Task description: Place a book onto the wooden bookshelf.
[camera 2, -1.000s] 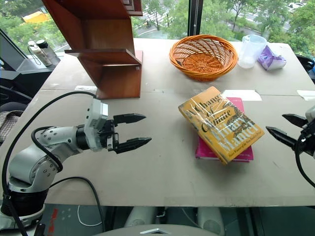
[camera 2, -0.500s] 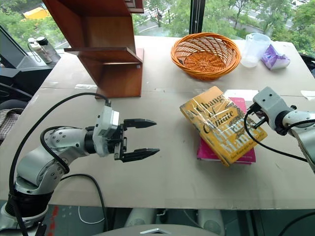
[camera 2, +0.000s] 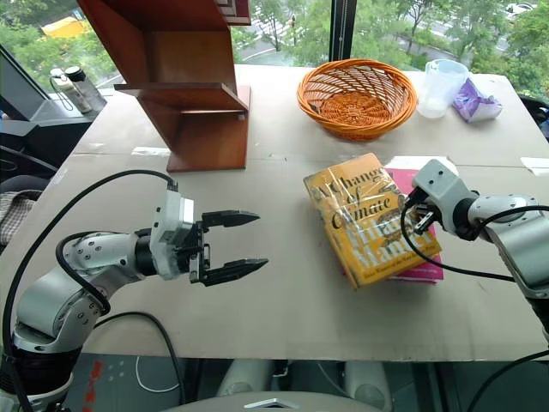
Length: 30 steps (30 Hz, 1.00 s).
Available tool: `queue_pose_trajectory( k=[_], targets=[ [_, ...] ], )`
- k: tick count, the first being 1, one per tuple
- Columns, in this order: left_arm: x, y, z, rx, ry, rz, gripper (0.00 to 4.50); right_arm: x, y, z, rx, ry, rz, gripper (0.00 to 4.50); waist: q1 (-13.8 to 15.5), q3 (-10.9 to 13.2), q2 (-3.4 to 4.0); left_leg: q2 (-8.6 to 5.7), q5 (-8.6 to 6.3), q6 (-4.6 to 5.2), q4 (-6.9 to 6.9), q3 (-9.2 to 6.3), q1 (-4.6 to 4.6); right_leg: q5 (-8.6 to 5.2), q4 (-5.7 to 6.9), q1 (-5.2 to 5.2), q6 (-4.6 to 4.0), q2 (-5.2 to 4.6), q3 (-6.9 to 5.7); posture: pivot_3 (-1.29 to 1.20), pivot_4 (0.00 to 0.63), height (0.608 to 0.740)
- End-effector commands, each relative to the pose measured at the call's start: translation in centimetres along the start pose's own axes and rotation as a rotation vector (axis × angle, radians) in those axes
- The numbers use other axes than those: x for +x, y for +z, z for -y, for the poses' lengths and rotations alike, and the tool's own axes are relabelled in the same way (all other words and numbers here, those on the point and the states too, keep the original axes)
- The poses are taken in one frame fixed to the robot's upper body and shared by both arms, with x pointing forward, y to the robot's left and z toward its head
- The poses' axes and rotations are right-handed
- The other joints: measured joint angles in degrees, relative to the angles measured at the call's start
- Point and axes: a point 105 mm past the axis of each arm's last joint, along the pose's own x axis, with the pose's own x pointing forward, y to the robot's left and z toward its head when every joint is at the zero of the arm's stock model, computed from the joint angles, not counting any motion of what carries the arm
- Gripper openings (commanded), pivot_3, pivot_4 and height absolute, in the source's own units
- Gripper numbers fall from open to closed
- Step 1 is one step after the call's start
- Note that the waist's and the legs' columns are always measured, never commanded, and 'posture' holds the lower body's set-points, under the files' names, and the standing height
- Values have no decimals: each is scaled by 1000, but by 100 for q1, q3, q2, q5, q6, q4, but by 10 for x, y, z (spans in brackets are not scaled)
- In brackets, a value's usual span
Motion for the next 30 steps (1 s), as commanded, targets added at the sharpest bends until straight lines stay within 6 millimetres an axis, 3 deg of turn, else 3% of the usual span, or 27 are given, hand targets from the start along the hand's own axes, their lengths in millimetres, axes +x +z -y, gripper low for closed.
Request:
queue_pose_trajectory(
  k=[1,4,7,10,12,13,15,19,22,26,30],
  targets=[
    [-4,7,-1,10,23,21,4500,-3,7,-6,-13,2,36,47,-1,0,-1,0,0,0,0,-1,0,0,1,0,0,0,-1,0,150,733],
    [-4,3,-7,-63,73,24,4500,-12,4,2,-14,-49,50,47,6,0,-1,0,1,-2,3,-1,0,2,6,0,3,0,-1,0,150,733],
    [-2,-9,-15,-283,128,33,4500,-44,-2,14,-46,-85,111,47,82,0,2,-2,1,-1,7,-4,-4,1,6,0,4,-3,-2,0,150,733],
    [2,-23,-11,-520,104,-22,4500,-79,-5,7,-73,-49,263,699,100,-1,-1,-3,0,-1,17,-11,-6,-3,6,9,14,-2,-7,0,150,733],
    [7,-33,-17,-688,114,-57,4500,-101,-13,1,-6,-44,367,1794,104,-3,-5,0,-9,14,24,-21,1,-15,7,20,35,3,-15,0,150,733],
    [10,-35,-21,-749,108,-59,4500,-110,-21,-6,0,-27,389,1987,78,-1,-1,4,-10,17,34,-27,5,-16,10,29,37,7,-21,0,150,733],
    [17,-37,-32,-867,116,-38,4500,-125,-31,-17,33,2,425,2779,143,-4,-3,2,-11,18,35,-49,11,-18,12,45,40,9,-37,0,150,733],
    [26,-38,-45,-1029,84,-42,4500,-143,-35,-33,88,38,462,4421,104,-2,2,1,-11,18,43,-52,48,-25,20,77,21,12,-27,0,150,733],
    [46,-39,-54,-1162,46,-23,4500,-158,-36,-41,111,37,482,4421,65,-5,0,2,-12,17,42,-52,67,-27,25,88,17,13,-23,0,150,733],
    [60,-40,-61,-1251,20,-6,4500,-162,-31,-51,114,21,494,4421,17,-4,-8,0,-12,17,39,-47,72,-26,24,93,14,8,-16,0,150,733],
    [96,-42,-54,-1308,-34,-23,4500,-168,-22,-61,125,23,535,4421,20,-4,-9,-5,-13,16,31,-41,70,-14,22,87,-10,-3,-9,0,150,733]
  ],
)
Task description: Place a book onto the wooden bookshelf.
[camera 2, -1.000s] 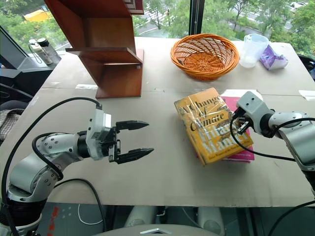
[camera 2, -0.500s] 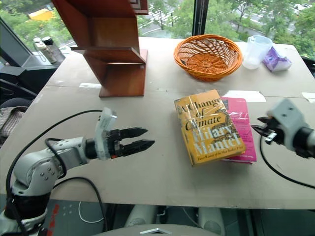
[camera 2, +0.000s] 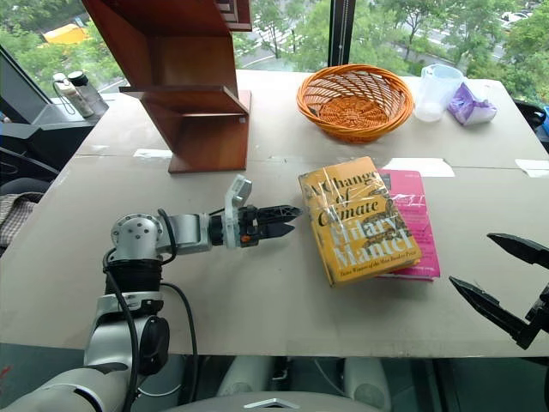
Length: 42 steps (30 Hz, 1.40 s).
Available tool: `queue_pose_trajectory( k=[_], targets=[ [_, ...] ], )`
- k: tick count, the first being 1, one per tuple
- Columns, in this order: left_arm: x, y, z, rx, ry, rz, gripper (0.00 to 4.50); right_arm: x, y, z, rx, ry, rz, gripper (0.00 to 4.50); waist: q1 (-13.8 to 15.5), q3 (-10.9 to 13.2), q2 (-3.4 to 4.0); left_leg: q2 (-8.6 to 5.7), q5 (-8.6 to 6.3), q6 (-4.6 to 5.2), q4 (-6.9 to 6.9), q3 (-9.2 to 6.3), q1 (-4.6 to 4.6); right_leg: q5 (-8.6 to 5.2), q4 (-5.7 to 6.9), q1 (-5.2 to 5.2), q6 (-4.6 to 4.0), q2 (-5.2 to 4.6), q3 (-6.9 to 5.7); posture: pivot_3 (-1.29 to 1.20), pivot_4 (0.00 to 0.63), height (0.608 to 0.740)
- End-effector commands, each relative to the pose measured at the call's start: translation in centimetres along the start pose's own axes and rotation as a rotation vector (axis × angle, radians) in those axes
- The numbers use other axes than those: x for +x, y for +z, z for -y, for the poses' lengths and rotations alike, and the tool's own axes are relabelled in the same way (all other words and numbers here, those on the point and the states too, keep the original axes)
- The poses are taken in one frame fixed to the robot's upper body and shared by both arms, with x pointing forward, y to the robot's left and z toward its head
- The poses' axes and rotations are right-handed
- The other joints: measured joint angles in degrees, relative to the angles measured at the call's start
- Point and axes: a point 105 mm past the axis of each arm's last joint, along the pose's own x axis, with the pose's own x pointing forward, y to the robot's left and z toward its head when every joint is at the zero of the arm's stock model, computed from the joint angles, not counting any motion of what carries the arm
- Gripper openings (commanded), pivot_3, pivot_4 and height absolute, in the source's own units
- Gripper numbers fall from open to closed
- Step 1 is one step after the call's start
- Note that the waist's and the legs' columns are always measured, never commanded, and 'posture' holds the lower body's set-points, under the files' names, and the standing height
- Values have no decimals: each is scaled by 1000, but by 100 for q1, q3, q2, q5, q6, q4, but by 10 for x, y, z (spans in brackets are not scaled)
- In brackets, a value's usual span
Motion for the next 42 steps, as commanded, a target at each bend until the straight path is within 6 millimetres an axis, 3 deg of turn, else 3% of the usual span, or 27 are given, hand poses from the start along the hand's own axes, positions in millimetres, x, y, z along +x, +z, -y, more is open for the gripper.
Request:
queue_pose_trajectory(
  k=[1,5,9,15,16,18,25,28,33,36,42],
  targets=[
    [19,0,7,-10,-38,-16,4500,0,15,-11,-43,2,41,4421,6,0,-1,-1,0,0,-1,1,0,0,-1,0,0,-2,1,0,150,733],
    [53,-11,8,-8,-52,-45,4500,-1,21,-24,-38,37,52,4421,27,0,-2,-2,-1,1,0,1,-12,0,-7,-8,-2,-12,14,0,150,733],
    [65,-5,7,-2,-56,-19,4500,4,30,-33,-30,94,87,4421,23,-1,-3,-3,-3,3,-1,2,-24,1,-14,-18,-3,-18,21,0,150,733],
    [65,5,6,-9,-76,15,2011,15,43,-38,-29,170,147,4500,1,0,-3,-1,-4,5,-1,1,-26,1,-14,-22,-3,-23,19,0,150,733],
    [64,7,6,-10,-79,23,1431,17,45,-38,-29,174,153,4500,2,0,-3,-1,-4,5,-1,1,-29,1,-15,-24,-3,-22,18,0,150,733],
    [61,13,9,1,-94,44,770,20,44,-37,-30,180,155,4500,6,0,-4,-1,-3,6,-1,0,-38,1,-16,-30,-3,-19,17,0,150,733],
    [23,40,28,165,-112,137,758,35,46,-29,-26,186,223,4500,-7,1,-5,-1,-3,7,1,0,-70,2,-15,-61,-3,-7,18,0,150,733],
    [4,47,52,349,-107,153,758,41,52,-15,-30,158,298,4500,-4,4,-10,-2,-2,7,1,0,-76,3,-15,-67,-3,-8,20,0,150,733],
    [-24,66,111,1077,9,233,758,53,73,11,-20,151,468,4500,1,7,-10,-6,-2,6,4,5,-74,3,-15,-66,-4,-12,25,0,150,733],
    [-33,76,131,1421,103,230,758,58,79,22,-24,156,514,4500,50,5,-4,-6,-2,5,-1,7,-73,4,-16,-66,-9,-13,24,0,150,733],
    [-45,105,206,2295,367,277,758,67,83,44,-59,156,553,4500,130,13,-9,-7,-4,12,2,21,-83,7,-31,-70,-11,-7,19,0,150,733]
  ],
)
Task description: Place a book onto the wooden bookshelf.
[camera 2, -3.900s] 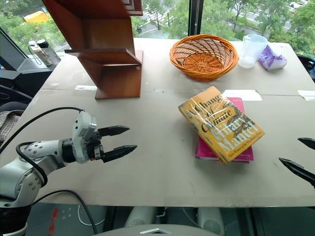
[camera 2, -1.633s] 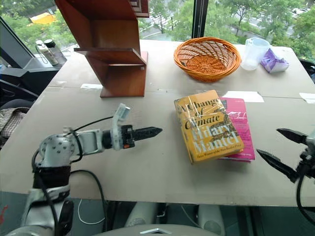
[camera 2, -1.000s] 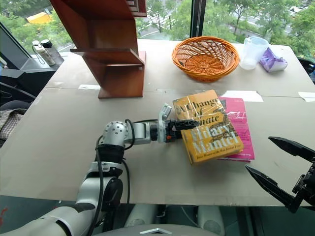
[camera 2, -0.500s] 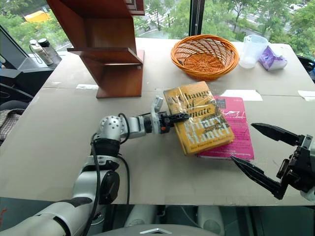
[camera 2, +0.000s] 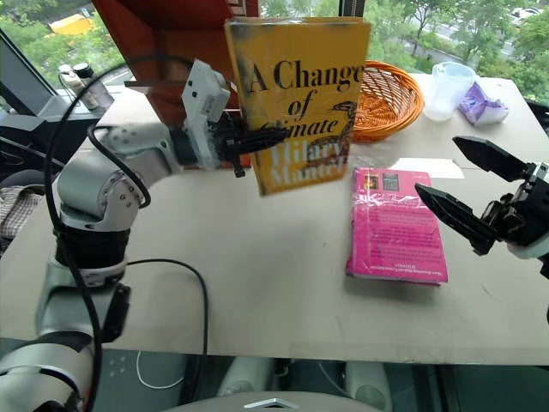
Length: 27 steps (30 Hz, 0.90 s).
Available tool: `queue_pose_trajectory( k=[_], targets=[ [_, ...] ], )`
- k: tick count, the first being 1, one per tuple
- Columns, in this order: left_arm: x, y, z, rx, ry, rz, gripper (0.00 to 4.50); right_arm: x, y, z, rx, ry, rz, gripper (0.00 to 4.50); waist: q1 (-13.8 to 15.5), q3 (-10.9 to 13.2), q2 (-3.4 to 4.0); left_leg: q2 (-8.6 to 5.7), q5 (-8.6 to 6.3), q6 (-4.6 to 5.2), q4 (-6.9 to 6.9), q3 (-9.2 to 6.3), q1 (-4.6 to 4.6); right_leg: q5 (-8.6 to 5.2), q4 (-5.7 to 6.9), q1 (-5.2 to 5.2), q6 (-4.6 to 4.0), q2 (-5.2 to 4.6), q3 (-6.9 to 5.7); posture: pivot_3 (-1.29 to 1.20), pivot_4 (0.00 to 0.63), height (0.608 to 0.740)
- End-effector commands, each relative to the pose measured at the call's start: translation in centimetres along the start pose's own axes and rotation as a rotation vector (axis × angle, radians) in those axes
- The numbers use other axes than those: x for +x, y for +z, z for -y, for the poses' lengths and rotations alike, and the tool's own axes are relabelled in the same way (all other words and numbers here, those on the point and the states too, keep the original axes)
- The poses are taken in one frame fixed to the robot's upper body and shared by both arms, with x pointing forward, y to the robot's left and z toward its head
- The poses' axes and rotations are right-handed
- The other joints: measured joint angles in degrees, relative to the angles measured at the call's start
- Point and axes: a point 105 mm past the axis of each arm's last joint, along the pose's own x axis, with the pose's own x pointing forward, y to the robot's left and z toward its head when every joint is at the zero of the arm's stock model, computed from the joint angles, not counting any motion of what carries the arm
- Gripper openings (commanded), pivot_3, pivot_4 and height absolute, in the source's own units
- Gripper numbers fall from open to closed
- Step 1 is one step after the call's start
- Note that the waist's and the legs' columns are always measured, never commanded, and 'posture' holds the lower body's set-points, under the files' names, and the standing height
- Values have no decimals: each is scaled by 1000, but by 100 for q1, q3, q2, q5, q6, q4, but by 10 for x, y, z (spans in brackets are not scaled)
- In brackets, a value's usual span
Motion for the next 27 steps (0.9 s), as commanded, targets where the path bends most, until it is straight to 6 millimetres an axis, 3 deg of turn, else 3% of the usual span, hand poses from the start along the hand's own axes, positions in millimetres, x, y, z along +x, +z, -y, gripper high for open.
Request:
queue_pose_trajectory(
  k=[1,7,11,14,22,27],
  targets=[
    [-4,50,-28,566,114,19,758,3,10,10,-67,5,43,4500,17,0,2,0,-4,7,0,5,2,0,-1,1,1,-1,0,0,150,733],
    [-14,75,-72,846,181,-137,758,5,12,24,-124,-10,66,4500,7,0,3,0,-9,16,2,24,1,14,-14,2,39,12,-2,0,150,733],
    [-31,23,-96,890,120,-530,758,4,13,31,-159,-25,81,4500,-8,-2,11,-2,-8,16,3,29,3,13,-11,1,48,18,1,0,150,733],
    [-42,4,-109,833,123,-707,758,4,11,37,-176,-40,92,4500,-59,0,8,1,-9,16,4,32,7,11,2,-1,51,21,5,0,150,733],
    [-43,-54,-117,744,79,-965,758,7,13,39,-192,-24,112,4500,-59,3,8,2,-9,17,14,27,4,1,18,-5,67,17,6,0,150,733],
    [-59,-62,-124,625,125,-1006,758,7,17,30,-189,11,112,4500,-144,0,13,10,-8,16,14,24,22,0,44,-5,70,21,6,0,150,733]
  ],
)
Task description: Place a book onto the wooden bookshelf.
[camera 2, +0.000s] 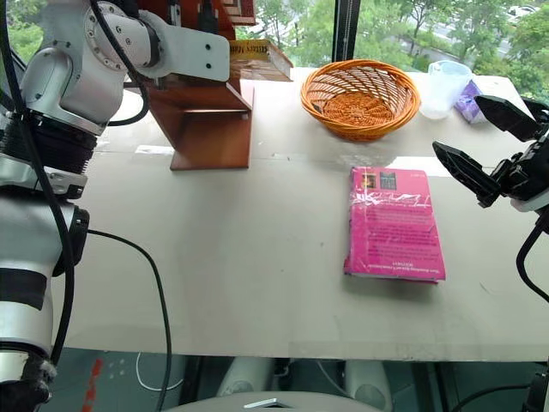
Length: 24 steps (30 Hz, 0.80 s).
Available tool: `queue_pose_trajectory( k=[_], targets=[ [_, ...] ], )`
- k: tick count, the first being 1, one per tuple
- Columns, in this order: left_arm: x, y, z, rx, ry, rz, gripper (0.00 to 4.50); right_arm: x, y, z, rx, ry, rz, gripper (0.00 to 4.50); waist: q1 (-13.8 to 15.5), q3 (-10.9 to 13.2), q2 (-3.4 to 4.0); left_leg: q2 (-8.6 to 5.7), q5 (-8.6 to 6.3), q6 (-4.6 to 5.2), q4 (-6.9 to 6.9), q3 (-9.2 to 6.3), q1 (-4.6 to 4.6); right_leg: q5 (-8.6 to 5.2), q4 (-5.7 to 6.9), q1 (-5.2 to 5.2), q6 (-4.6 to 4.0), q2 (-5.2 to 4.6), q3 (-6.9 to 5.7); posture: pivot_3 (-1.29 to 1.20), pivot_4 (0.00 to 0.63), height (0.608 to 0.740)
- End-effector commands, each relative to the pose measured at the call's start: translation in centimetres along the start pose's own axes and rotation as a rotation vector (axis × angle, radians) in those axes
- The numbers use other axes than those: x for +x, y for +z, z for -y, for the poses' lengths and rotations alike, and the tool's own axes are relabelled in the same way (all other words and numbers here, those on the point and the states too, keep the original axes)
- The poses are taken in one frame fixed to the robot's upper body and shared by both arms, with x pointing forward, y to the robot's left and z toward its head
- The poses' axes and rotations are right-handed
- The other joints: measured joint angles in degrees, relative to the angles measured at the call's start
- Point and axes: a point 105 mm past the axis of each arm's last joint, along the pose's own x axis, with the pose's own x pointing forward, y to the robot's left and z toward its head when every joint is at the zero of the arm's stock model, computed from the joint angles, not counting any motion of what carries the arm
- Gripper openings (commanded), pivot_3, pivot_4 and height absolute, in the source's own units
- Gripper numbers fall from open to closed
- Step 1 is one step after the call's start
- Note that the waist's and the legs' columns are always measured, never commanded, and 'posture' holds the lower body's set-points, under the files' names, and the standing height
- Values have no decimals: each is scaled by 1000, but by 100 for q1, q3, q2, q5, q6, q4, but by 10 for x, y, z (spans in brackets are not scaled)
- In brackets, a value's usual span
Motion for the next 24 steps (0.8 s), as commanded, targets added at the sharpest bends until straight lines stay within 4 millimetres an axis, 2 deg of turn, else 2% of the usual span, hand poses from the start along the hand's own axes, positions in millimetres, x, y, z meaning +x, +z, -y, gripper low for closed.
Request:
queue_pose_trajectory(
  k=[1,4,7,9,12,13,16,20,24],
  targets=[
    [-12,-26,-6,-94,6,-65,758,-1,17,-7,-46,32,27,4500,-25,-1,2,3,0,0,0,3,5,0,2,0,1,1,2,0,150,733],
    [-24,-41,-9,-116,15,-108,758,-2,18,-7,-45,27,26,4500,-54,1,1,8,0,-1,0,4,3,2,5,-5,-3,7,6,0,150,733],
    [-22,-56,2,-137,-20,-152,758,-1,18,-6,-42,26,27,4500,-114,1,1,7,0,-1,0,12,-8,12,4,-13,-20,6,15,0,150,733],
    [-17,-55,11,-164,-56,-143,1793,0,17,-5,-38,32,23,4500,-160,0,2,7,0,-1,0,20,-7,11,3,-15,-18,6,22,0,150,733],
    [-18,-48,10,-177,-42,-115,2888,2,17,-6,-32,43,20,4500,-176,2,1,12,0,-1,-1,24,-4,11,6,-19,-17,12,25,0,150,733],
    [-21,-43,6,-191,-21,-89,3049,2,18,-6,-31,46,21,4500,-172,1,2,12,0,-1,-1,25,-3,11,6,-18,-17,12,26,0,150,733],
    [-41,-27,-1,-260,-16,33,4329,1,20,-7,-30,53,18,4500,-156,2,2,11,0,-1,-1,26,-7,11,4,-19,-17,9,28,0,150,733],
    [-80,6,2,-405,-57,303,4329,0,21,-6,-26,57,11,4500,-126,3,0,8,12,-21,1,26,-15,11,-4,-19,-17,3,28,0,150,733],
    [-123,50,18,-579,-167,650,4329,0,21,-6,-11,61,3,4500,-112,5,-4,7,15,-26,9,20,-21,11,-7,-17,-16,3,25,0,150,733]
  ],
)
